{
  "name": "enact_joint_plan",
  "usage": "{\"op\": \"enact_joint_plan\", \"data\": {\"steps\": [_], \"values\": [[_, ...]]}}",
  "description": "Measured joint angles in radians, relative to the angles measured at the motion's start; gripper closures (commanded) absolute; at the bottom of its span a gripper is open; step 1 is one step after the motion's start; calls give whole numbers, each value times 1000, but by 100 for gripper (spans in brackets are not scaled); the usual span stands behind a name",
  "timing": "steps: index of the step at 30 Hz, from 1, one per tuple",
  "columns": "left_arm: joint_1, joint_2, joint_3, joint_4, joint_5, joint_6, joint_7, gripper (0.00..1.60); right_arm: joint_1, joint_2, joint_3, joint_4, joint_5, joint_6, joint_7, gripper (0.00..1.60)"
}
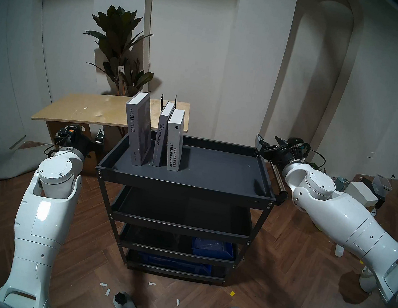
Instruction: Sort the books onto the shelf by size, largest to the left
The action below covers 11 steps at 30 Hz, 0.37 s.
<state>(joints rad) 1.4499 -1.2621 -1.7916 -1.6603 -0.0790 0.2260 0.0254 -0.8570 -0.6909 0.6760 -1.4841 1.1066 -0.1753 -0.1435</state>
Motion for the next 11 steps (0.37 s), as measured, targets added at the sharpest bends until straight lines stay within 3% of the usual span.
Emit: {"op": "enact_joint_plan", "data": {"steps": [11], "values": [[0,0,0,0,1,0,-1,0,0,0,0,0,1,0,1,0]]}}
